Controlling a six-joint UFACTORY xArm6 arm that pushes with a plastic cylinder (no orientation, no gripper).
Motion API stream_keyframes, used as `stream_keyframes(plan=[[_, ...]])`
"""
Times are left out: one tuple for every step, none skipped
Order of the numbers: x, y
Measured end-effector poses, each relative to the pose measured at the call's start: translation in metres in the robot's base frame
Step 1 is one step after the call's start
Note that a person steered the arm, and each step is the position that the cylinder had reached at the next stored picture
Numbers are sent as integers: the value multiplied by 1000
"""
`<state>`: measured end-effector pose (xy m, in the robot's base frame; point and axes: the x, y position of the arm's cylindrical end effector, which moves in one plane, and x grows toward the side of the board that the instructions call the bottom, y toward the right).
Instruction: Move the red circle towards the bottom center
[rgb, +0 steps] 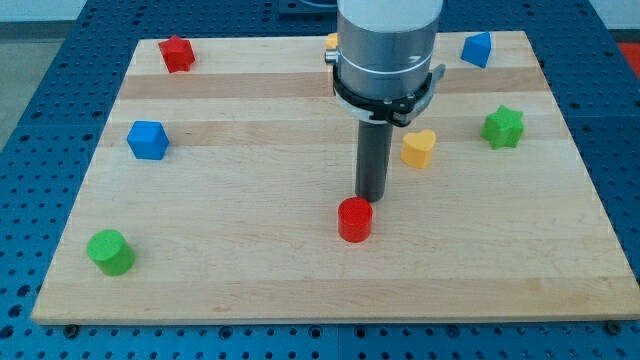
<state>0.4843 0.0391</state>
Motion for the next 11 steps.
stream_keyframes(plan=[[0,0],[1,-1],[5,-5],[12,-6],[15,-6],[16,-6],[22,-6],[30,-6],[38,-6],[44,-9],[47,-10]])
